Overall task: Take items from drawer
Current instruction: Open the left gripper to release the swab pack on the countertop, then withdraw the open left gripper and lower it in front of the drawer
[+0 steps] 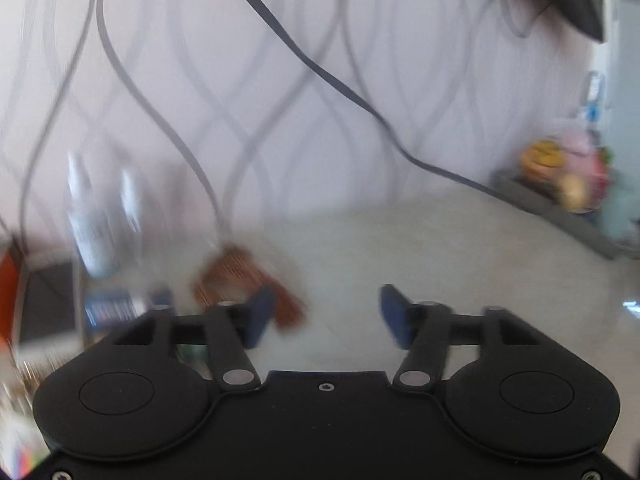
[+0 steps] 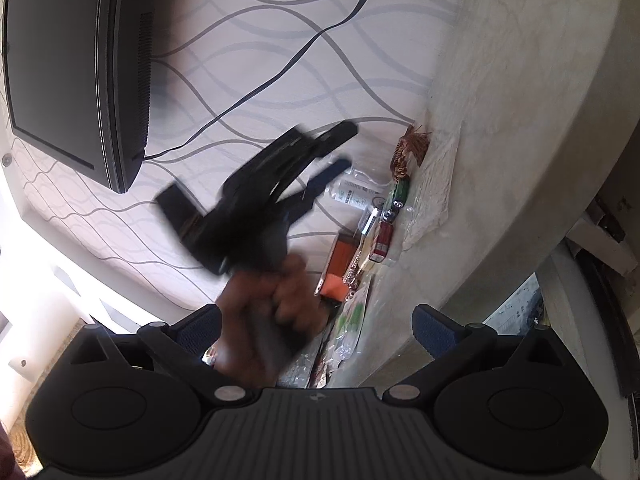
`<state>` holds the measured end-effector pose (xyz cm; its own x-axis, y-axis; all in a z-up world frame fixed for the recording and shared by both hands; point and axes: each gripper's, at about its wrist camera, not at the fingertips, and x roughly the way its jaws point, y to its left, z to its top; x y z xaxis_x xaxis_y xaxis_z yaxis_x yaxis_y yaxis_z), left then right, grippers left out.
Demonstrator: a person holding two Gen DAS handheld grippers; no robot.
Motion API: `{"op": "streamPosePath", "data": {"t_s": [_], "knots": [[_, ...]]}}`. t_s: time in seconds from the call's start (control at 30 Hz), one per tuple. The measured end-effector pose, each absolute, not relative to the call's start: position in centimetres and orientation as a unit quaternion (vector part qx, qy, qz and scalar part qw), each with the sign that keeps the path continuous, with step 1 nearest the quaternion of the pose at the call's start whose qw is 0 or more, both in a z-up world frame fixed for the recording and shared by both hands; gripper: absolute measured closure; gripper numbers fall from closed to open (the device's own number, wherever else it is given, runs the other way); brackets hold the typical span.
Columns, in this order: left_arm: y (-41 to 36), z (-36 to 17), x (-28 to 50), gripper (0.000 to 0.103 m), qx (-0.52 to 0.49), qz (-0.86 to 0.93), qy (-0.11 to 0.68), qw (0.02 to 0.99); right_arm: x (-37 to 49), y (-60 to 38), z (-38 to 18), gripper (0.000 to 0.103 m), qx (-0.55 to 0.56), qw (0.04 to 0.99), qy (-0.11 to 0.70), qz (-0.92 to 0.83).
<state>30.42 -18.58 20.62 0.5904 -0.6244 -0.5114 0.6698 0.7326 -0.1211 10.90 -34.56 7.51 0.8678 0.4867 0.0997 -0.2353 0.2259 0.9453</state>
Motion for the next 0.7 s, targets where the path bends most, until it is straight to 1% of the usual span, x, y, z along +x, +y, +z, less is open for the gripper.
{"op": "streamPosePath", "data": {"t_s": [0.1,0.23,0.27,0.3,0.4,0.57,0.7], "knots": [[-18.4,19.1,28.5,0.033,0.042,-0.408,0.316,0.856,10.8,-34.7,7.5,0.000,0.580,0.776,0.104,0.224],[-19.3,16.5,28.5,0.032,0.030,-0.439,0.373,0.817,10.7,-34.8,7.5,0.000,0.584,0.778,0.098,0.213],[-19.2,16.3,28.7,0.026,0.021,-0.441,0.371,0.817,10.6,-34.9,7.5,0.000,0.584,0.778,0.097,0.210],[-19.1,16.2,28.9,0.026,0.014,-0.443,0.370,0.816,10.6,-34.9,7.5,0.000,0.585,0.778,0.095,0.207],[-19.0,16.5,30.1,0.025,0.010,-0.431,0.368,0.824,10.5,-35.0,7.5,0.000,0.588,0.779,0.091,0.198],[-19.9,16.8,32.1,0.025,0.083,-0.345,0.323,0.877,10.3,-35.2,7.5,0.000,0.592,0.780,0.083,0.184],[-19.9,17.0,33.9,0.021,0.058,-0.340,0.327,0.880,10.2,-35.3,7.5,0.000,0.596,0.781,0.077,0.172]]}}
